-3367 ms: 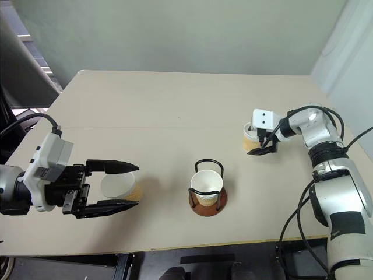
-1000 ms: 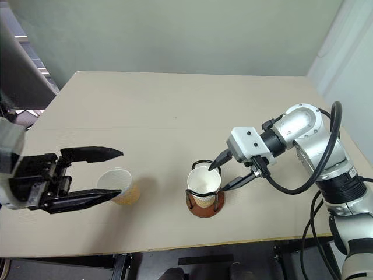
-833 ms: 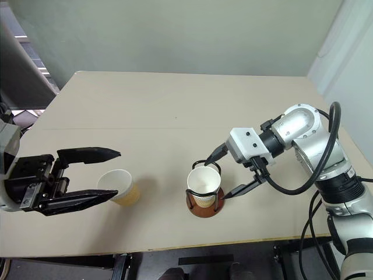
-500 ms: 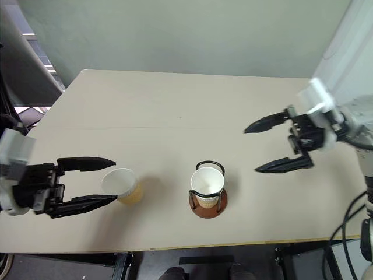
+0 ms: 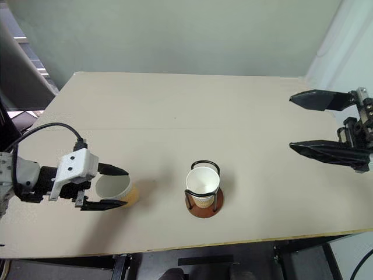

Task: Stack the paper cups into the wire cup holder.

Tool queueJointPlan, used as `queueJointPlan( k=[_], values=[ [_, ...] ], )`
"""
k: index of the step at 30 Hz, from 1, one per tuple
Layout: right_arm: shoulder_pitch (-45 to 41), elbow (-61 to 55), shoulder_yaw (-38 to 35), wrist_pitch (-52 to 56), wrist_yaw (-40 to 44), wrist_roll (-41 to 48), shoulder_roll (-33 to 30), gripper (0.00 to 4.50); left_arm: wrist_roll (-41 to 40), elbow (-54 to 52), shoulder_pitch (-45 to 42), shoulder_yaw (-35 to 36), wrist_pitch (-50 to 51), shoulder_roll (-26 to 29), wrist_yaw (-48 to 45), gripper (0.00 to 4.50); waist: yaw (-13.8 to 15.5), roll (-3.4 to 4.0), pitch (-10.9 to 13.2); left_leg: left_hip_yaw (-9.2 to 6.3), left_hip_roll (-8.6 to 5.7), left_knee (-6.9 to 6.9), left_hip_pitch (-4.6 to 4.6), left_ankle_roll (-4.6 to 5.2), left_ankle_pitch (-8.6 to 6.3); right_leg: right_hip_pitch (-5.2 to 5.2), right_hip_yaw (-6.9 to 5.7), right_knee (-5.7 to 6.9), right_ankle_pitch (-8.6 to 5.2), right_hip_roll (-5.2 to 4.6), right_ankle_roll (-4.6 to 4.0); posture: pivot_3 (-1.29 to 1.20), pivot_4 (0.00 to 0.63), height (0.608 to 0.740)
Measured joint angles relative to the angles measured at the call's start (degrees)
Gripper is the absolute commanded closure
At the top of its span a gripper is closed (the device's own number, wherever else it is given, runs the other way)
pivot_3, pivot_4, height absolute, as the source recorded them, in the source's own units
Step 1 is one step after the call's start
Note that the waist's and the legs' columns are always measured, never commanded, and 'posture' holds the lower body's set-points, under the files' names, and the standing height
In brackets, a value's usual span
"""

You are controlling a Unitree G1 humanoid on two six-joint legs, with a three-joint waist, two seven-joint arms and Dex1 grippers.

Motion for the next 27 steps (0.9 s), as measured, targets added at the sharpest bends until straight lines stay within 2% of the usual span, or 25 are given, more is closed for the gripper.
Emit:
queueJointPlan(
  k=[11, 14, 23, 27],
  values=[
    [0.72, -0.47, 0.76, -2.27, -1.77, -0.41, -1.39, 0.06, 4.37, 1.79, -0.25, -4.21, -1.57, 0.38, -3.14, 0.38, -0.23, 0.01, 0.00, -0.15, 0.02, -0.04, -0.22, 0.05, -0.03, -0.24, -0.01, 0.01, 0.02, -0.08, 0.03, 0.00, 0.150, 0.740],
    [0.80, -0.45, 1.30, -3.13, -1.77, -0.96, -1.39, 0.01, 6.08, 1.69, 0.37, -5.04, -1.60, 0.37, -2.79, 0.97, -0.28, 0.01, 0.00, -0.15, 0.02, -0.03, -0.22, 0.06, -0.04, -0.24, -0.01, 0.01, 0.02, -0.08, 0.04, 0.00, 0.150, 0.740],
    [0.77, 0.06, 3.62, -5.39, -1.12, -2.45, -2.22, 0.01, 8.29, 1.30, 1.09, -5.63, -1.42, -0.16, -1.33, 4.35, -0.28, 0.01, 0.00, -0.14, 0.03, -0.03, -0.22, 0.07, -0.04, -0.24, -0.02, 0.02, 0.04, -0.09, 0.06, 0.00, 0.150, 0.740],
    [0.77, 0.14, 4.00, -6.05, -0.97, -3.00, -2.61, 0.01, 8.37, 1.32, 1.06, -5.49, -1.43, -0.15, -1.57, 4.46, -0.29, 0.01, 0.00, -0.13, 0.03, -0.03, -0.22, 0.06, -0.04, -0.24, -0.02, 0.03, 0.04, -0.10, 0.06, 0.00, 0.150, 0.740]
  ],
)
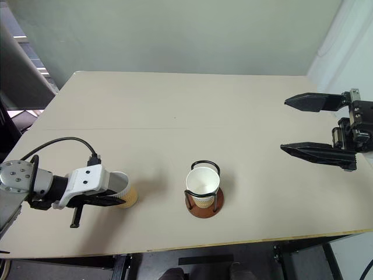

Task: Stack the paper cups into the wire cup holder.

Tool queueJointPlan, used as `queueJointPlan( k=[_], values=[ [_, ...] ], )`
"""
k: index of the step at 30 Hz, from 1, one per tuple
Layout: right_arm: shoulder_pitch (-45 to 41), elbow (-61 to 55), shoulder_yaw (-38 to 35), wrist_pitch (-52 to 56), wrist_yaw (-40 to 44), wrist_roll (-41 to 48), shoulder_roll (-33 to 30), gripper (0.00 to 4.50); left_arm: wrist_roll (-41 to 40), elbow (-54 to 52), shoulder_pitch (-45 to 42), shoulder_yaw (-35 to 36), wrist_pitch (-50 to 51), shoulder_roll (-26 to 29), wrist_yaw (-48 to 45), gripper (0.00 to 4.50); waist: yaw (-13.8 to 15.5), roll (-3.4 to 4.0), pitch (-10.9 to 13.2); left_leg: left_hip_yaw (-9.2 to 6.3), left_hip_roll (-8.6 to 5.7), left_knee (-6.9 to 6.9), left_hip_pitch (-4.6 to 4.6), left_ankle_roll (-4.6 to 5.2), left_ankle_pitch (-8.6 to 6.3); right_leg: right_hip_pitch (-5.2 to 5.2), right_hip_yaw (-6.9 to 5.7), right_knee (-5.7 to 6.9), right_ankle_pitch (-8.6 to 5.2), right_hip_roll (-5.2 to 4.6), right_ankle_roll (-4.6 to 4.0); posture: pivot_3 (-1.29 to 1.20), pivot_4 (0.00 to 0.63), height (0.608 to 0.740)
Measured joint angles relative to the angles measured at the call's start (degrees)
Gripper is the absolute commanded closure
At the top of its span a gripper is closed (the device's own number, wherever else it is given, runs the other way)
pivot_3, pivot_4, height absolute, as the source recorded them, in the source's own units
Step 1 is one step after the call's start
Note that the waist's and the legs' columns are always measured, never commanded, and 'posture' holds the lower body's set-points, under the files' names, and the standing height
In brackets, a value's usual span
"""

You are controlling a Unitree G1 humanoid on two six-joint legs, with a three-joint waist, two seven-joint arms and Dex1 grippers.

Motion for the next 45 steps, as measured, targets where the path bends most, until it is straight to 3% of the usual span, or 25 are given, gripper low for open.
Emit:
queueJointPlan(
  k=[8, 13, 17, 28, 34, 45],
  values=[
    [1.33, 0.13, 0.22, -0.01, 1.16, -0.46, -0.63, 0.01, -5.95, -0.25, -1.73, 1.38, 1.71, -0.47, -3.58, 4.46, 0.08, -0.01, 0.00, 0.02, -0.01, 0.02, -0.03, -0.01, 0.00, 0.00, -0.02, 0.02, 0.00, 0.00, 0.00, 0.00, 0.150, 0.740],
    [1.59, 0.04, 0.09, -0.09, 1.08, -0.47, -1.34, 0.01, -18.53, -2.46, -15.22, 3.25, 7.52, -4.54, -4.66, 4.46, 0.61, -0.06, -0.03, 0.06, -0.04, 0.12, -0.06, -0.02, 0.01, 0.03, -0.07, 0.04, 0.02, -0.04, 0.03, 0.00, 0.150, 0.740],
    [1.98, -0.15, -0.24, -0.20, 0.68, -0.49, -1.47, 0.01, -22.89, -2.32, -25.51, 1.93, 10.15, -8.36, -4.53, 4.46, 0.54, -0.06, -0.03, 0.11, -0.05, 0.13, -0.06, -0.04, 0.03, 0.02, -0.07, 0.03, 0.05, -0.04, 0.08, 0.00, 0.150, 0.740],
    [4.26, -2.37, -2.64, -0.46, -2.12, -0.39, -1.75, 0.01, -17.61, 4.29, -41.97, -11.27, 5.09, -18.70, -11.86, 4.46, 0.89, -0.06, -0.03, -0.04, -0.06, 0.52, -0.15, 0.01, 0.00, 0.12, -0.01, -0.06, 0.21, -0.04, 0.45, 0.00, 0.150, 0.740],
    [7.46, -4.95, -6.97, 0.73, -3.59, 0.24, -2.28, 0.01, -13.23, 9.51, -45.10, -16.37, 1.27, -23.07, -14.22, 4.46, 0.91, -0.06, -0.03, -0.10, -0.08, 0.76, -0.18, 0.13, -0.07, 0.23, 0.01, -0.10, 0.22, -0.03, 0.62, 0.00, 0.150, 0.740],
    [12.07, -9.16, -12.01, 2.61, -5.93, 1.98, -2.32, 0.01, -17.79, 11.67, -50.41, -22.93, -2.64, -24.61, -14.41, 4.46, 1.05, -0.08, -0.02, -0.15, -0.28, 0.87, -0.17, 0.23, -0.12, 0.40, 0.04, -0.17, 0.19, -0.03, 0.87, 0.00, 0.150, 0.740]
  ],
)
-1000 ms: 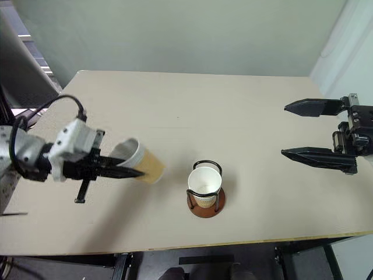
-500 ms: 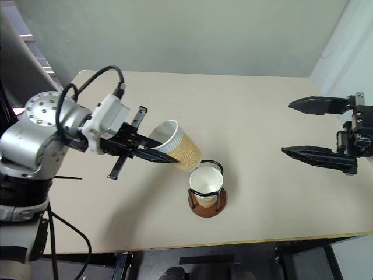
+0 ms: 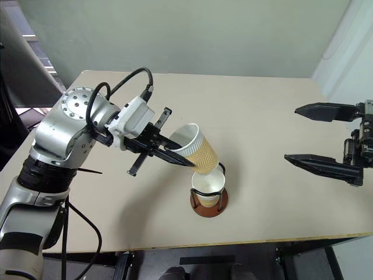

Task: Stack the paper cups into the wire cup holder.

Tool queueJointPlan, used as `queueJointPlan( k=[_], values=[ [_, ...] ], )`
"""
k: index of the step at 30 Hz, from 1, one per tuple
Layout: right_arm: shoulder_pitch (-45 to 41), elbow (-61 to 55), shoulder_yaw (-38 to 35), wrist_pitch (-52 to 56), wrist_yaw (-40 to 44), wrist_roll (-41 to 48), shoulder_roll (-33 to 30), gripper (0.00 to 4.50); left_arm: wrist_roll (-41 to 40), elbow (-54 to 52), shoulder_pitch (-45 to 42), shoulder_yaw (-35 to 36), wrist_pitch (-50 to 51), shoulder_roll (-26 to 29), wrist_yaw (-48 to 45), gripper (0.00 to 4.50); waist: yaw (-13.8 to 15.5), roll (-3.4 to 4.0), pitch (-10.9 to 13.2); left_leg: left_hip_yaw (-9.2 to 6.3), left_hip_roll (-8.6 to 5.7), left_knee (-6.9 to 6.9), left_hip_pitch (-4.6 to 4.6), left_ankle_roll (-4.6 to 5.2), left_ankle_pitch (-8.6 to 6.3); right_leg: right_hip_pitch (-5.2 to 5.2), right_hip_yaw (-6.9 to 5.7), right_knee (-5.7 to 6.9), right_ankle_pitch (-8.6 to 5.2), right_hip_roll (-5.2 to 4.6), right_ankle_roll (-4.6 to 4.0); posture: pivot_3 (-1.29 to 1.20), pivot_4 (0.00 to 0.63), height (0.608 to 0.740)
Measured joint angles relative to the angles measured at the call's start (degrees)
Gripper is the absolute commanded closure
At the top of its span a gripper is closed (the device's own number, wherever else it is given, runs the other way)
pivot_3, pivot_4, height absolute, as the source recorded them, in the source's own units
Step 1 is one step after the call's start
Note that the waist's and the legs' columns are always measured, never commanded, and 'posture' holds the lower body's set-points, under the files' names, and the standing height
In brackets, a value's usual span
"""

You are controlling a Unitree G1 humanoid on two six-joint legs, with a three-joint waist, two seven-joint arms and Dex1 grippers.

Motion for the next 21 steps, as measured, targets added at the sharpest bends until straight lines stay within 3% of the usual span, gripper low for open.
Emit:
queueJointPlan(
  k=[6, 21],
  values=[
    [1.13, -0.46, -1.50, 0.61, -0.54, 0.98, -0.37, 0.01, 1.31, -0.06, 0.11, -4.81, -3.10, 0.50, -0.04, 4.46, 0.07, 0.00, 0.00, -0.12, -0.17, 0.01, -0.02, 0.02, -0.01, 0.03, 0.02, -0.01, -0.07, -0.09, 0.13, 0.00, 0.150, 0.740],
    [3.66, -2.53, -4.94, 1.94, -1.53, 1.56, -1.21, 0.01, 7.32, 0.39, 1.60, -8.47, -8.60, -2.38, -0.09, 4.46, 0.16, 0.00, 0.00, -0.15, -0.43, 0.05, -0.03, 0.14, -0.05, 0.14, 0.03, -0.05, -0.14, -0.31, 0.32, 0.00, 0.150, 0.740]
  ],
)
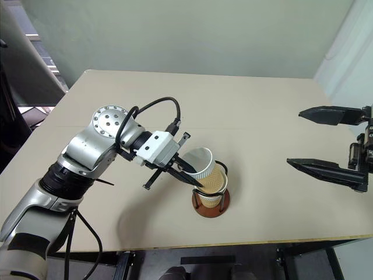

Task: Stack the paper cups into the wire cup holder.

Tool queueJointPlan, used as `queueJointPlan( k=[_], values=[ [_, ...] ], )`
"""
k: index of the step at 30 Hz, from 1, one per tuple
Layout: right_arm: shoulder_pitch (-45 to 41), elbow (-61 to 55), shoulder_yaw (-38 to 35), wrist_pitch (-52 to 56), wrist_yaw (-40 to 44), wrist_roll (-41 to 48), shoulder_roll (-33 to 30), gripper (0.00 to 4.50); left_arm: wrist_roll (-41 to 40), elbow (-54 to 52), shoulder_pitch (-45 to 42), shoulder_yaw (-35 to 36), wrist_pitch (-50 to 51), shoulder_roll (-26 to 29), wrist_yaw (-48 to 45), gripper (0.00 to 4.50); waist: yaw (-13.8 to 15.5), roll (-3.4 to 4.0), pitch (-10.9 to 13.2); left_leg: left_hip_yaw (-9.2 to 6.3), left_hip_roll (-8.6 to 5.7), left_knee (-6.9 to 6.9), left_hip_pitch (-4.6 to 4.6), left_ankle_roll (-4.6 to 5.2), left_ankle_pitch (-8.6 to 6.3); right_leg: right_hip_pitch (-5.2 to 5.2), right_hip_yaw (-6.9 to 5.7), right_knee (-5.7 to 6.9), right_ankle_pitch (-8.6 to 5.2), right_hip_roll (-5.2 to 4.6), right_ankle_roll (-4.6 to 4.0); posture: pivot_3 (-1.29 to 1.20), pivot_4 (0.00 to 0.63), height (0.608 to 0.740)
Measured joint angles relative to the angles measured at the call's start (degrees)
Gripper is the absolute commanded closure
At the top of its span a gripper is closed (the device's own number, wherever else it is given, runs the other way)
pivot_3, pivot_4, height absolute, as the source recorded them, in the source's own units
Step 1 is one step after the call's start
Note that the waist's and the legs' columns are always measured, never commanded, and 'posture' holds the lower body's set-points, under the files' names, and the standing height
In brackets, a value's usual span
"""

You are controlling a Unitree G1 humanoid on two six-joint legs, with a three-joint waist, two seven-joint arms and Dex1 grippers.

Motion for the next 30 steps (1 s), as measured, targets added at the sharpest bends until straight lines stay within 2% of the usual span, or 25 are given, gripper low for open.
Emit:
queueJointPlan(
  k=[5, 8, 19, 24, 30],
  values=[
    [0.39, -0.06, -0.25, 0.04, -0.05, 0.07, -0.22, 0.01, 1.49, 0.50, 0.01, 0.01, -0.67, -1.19, -0.02, 4.46, 0.00, 0.00, 0.00, 0.01, -0.08, 0.01, 0.00, 0.06, -0.01, 0.02, -0.01, 0.00, -0.02, -0.10, 0.04, 0.00, 0.150, 0.740],
    [0.71, -0.05, -0.25, 0.04, -0.03, 0.06, -0.34, 0.01, 1.56, 0.50, 0.01, 0.04, 0.14, -1.79, -0.10, 3.85, -0.01, 0.00, 0.00, 0.02, -0.16, 0.01, -0.01, 0.11, -0.02, 0.02, -0.02, 0.00, -0.04, -0.22, 0.09, 0.00, 0.150, 0.740],
    [1.05, 0.23, -0.20, -0.16, 1.09, -0.01, -0.60, 0.01, 0.93, -0.28, 0.35, 0.09, 1.58, -2.28, -0.23, 0.03, 0.00, 0.00, 0.00, 0.01, -0.22, 0.04, -0.03, 0.27, -0.04, 0.08, -0.04, -0.17, 0.02, -0.35, 0.22, 0.00, 0.150, 0.740],
    [-0.05, 1.29, 2.07, -1.90, 1.96, -0.44, -0.60, 0.01, 1.09, -0.60, 1.09, 1.98, 2.49, -2.48, -0.09, 0.03, -0.04, 0.00, 0.00, 0.02, -0.22, 0.03, -0.02, 0.28, -0.05, 0.10, -0.06, -0.24, 0.04, -0.35, 0.26, 0.00, 0.150, 0.740],
    [-1.46, 5.20, 9.24, -6.06, 4.49, -3.72, -0.55, 0.01, -1.78, -2.17, 4.01, 10.77, 8.58, -0.92, 3.77, 0.03, -0.09, 0.00, 0.00, 0.02, -0.20, 0.02, 0.00, 0.29, -0.05, 0.08, -0.12, -0.25, 0.07, -0.35, 0.30, 0.00, 0.150, 0.740]
  ],
)
